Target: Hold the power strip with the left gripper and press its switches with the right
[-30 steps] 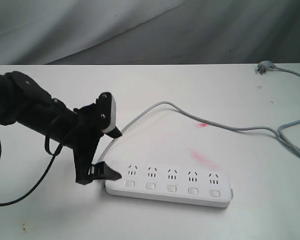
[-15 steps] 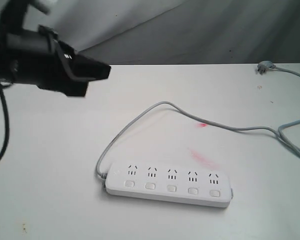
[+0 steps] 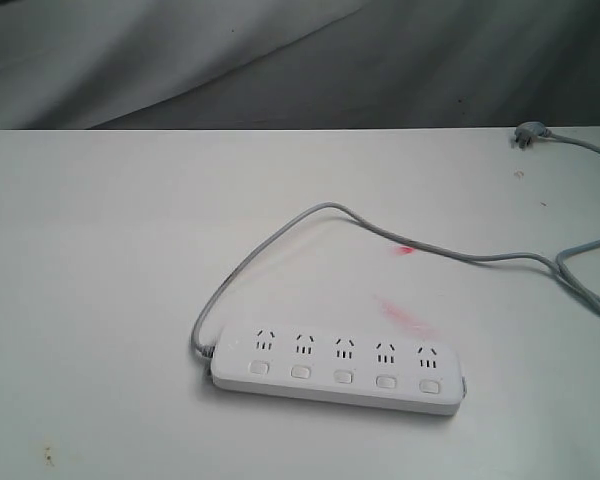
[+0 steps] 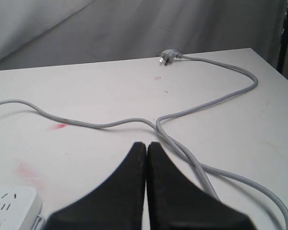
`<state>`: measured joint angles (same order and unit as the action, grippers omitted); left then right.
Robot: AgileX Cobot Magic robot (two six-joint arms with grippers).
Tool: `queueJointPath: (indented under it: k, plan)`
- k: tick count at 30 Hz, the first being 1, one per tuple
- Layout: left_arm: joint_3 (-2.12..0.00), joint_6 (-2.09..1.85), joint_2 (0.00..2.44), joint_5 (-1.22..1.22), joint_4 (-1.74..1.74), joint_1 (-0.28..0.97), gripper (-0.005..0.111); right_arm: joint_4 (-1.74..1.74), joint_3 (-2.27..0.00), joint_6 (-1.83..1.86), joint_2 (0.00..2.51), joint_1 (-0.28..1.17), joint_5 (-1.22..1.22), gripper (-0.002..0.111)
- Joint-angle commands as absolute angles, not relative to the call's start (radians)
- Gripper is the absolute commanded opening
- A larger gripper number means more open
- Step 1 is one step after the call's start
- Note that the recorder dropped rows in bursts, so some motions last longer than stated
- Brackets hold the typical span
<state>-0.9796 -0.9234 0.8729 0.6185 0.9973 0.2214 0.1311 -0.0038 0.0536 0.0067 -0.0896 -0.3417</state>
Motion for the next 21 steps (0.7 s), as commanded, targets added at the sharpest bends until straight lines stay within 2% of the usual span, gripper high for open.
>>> queueJointPath:
  k: [1,8,12,21]
  plan:
    - [-0.982,-0.836,0.737,0.582,0.8,0.22,0.001,0.131,0.0,0.051,0.0,-0.096,-0.343,0.0]
    - [-0.875,-0.179,0.6,0.385,0.191,0.22,0.001,0.131,0.0,0.051,0.0,-0.096,-0.343,0.0]
    - [-0.754,-0.152,0.529,0.32,0.14,0.184,0.001,0.131,0.0,0.051,0.0,-0.096,-0.343,0.0]
    - [-0.434,0.033,0.3,0.243,0.146,-0.075,0.001,0.131,0.0,0.051,0.0,-0.096,-0.343,0.0]
